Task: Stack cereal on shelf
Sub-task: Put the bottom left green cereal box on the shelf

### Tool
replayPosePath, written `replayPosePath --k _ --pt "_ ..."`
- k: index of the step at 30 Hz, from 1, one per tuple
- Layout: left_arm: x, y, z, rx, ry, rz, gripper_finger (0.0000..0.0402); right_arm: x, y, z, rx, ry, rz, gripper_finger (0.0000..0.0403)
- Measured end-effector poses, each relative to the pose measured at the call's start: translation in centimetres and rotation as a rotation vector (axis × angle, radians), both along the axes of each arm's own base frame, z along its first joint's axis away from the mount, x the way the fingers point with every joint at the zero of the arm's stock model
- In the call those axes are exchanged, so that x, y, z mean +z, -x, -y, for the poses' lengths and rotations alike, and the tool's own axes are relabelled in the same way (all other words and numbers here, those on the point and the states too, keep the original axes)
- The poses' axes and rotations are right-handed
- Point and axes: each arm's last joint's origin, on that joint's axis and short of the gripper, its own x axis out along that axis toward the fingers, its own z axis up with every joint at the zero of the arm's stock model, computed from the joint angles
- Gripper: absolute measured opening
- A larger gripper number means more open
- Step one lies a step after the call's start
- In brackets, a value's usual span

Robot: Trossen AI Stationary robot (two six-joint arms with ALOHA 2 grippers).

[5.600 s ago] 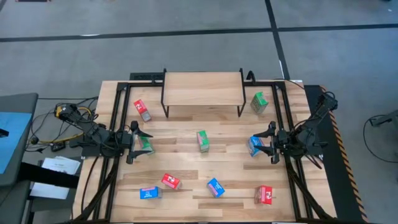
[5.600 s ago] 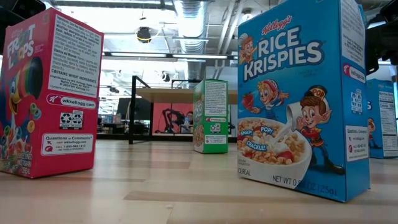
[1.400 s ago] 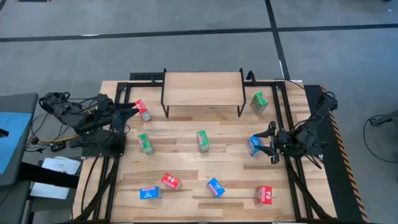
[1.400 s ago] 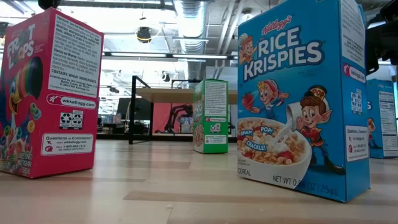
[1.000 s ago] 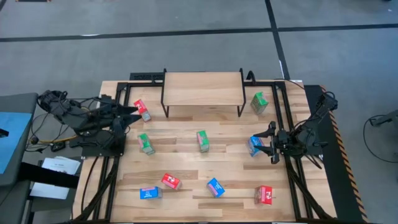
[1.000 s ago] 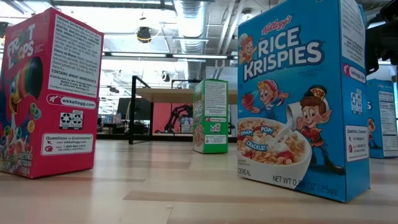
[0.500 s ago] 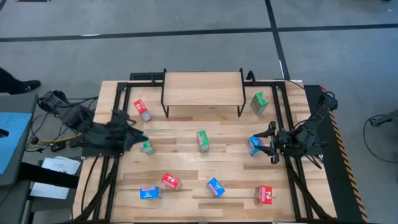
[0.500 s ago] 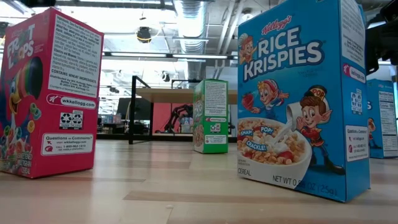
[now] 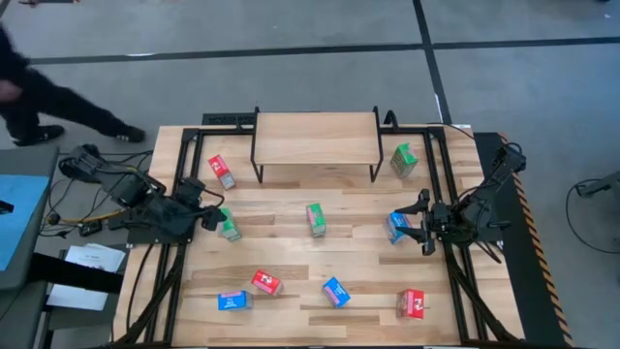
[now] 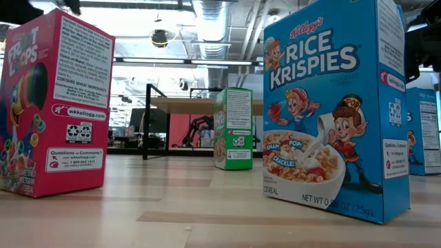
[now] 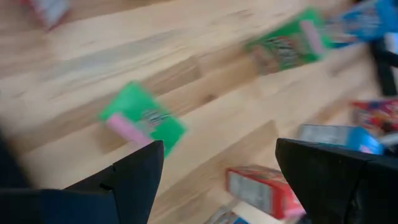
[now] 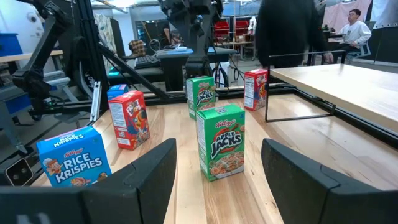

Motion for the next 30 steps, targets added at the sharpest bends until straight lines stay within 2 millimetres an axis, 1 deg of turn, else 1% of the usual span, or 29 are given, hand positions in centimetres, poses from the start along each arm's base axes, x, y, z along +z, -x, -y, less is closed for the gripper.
replayPosePath --k 5,11,15,26,30 --pt "-0.7 0.0 -0.2 0.086 0.066 -0.107 0.0300 0.0 0.0 0.0 0.000 -0.001 0.000 0.0261" --pt "-1.1 -0.7 -0.1 0.122 0.071 -0.141 0.0300 0.0 0.0 0.0 0.000 0.000 0.000 0.0261" --pt "-1.4 -1.3 0.2 0.145 0.109 -0.178 0.0300 0.0 0.0 0.0 0.000 -0.001 0.000 0.0261" --pt "-2.9 -3.4 1.1 0.186 0.063 -0.266 0.0300 0.0 0.0 0.0 0.000 0.000 0.000 0.0261" --pt "-3.3 -4.2 1.5 0.196 0.039 -0.254 0.0300 0.0 0.0 0.0 0.000 0.000 0.000 0.0261"
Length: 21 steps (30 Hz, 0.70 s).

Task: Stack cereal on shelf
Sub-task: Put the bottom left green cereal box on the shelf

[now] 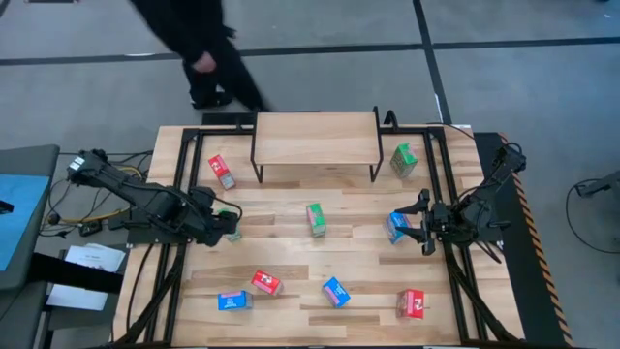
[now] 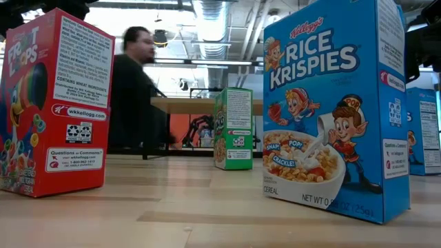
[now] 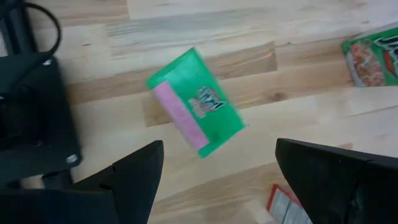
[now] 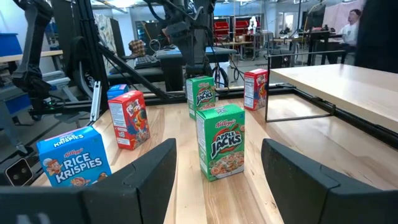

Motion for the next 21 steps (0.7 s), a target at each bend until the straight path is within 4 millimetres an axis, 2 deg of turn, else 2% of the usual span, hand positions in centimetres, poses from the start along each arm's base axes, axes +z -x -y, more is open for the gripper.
replayPosePath --k 7,21 --pt "-0.02 -0.58 0.07 0.024 -0.029 0.048 0.0300 -0.01 0.00 0.00 0.000 0.000 0.000 0.0261" --pt "-0.48 -0.95 0.20 0.182 0.011 0.057 0.0303 -0.01 0.00 0.00 0.000 0.000 0.000 0.0261"
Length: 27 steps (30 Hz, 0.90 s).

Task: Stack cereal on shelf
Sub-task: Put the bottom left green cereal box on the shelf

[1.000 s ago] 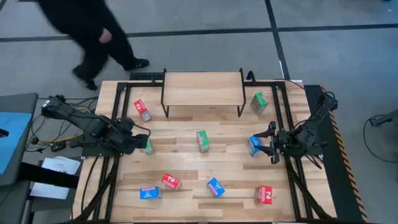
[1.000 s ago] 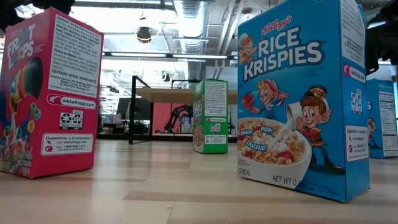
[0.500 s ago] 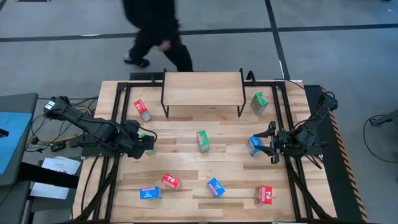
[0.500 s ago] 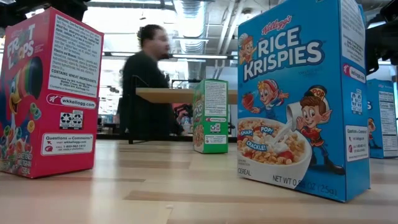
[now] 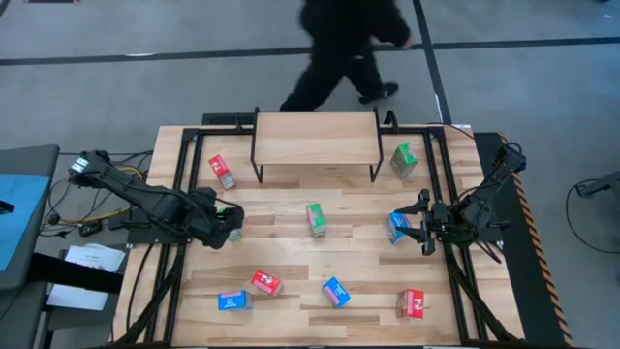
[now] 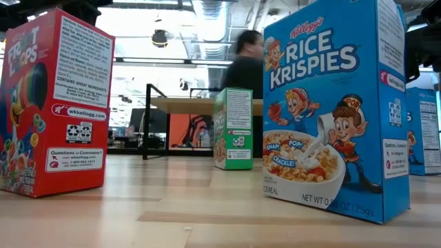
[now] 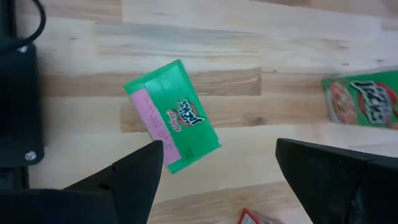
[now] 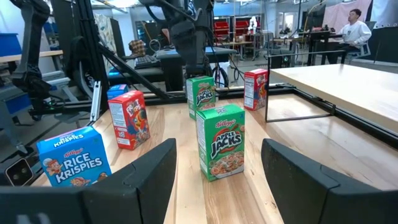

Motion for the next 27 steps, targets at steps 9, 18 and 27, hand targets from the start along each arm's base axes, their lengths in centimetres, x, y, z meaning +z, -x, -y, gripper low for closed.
replayPosePath --k 9,18,27 --pt "-1.0 -0.6 0.3 0.079 0.028 -0.078 0.0368 0.0 0.0 0.0 -0.001 0.000 0.000 0.0261" --pt "-2.2 -1.6 0.3 0.137 -0.011 -0.148 0.0393 0.0 0.0 0.0 0.000 0.000 0.000 0.0261" --pt "-3.3 -2.5 -0.4 0.183 -0.041 -0.233 0.0392 0.0 0.0 0.0 -0.001 0.000 0.000 0.0261"
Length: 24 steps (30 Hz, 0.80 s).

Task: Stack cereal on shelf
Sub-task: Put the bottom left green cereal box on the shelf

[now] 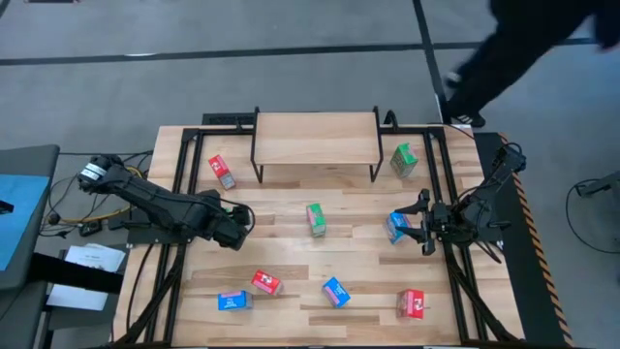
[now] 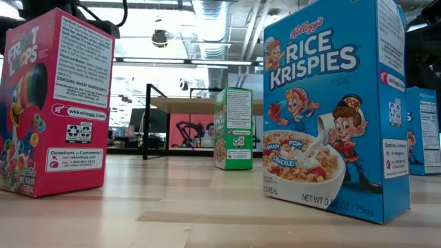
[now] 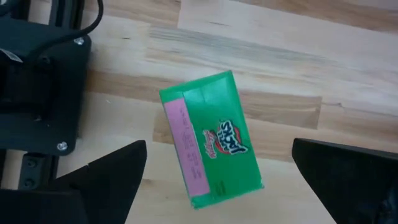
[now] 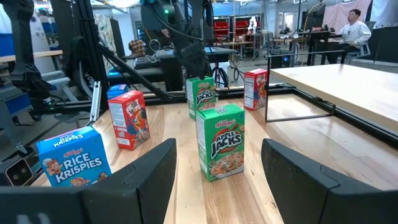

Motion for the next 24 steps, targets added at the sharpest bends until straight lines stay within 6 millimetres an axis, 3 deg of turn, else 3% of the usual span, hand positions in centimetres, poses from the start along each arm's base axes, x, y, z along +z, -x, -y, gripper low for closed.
replayPosePath --k 5,14,21,24 --pt "-0.4 -0.1 -0.3 -0.005 -0.004 -0.019 0.0392 0.0 0.0 0.0 0.000 -0.001 0.000 0.0261" --pt "-2.7 0.0 -0.4 0.010 0.008 -0.010 0.0391 0.0 0.0 0.0 0.000 0.000 0.000 0.0261" --pt "-2.9 0.0 -0.4 0.002 -0.001 -0.002 0.0388 0.0 0.0 0.0 0.000 0.000 0.000 0.0261" --pt "-2.9 0.0 -0.4 0.000 -0.001 -0.003 0.0366 0.0 0.0 0.0 0.000 0.000 0.000 0.0261"
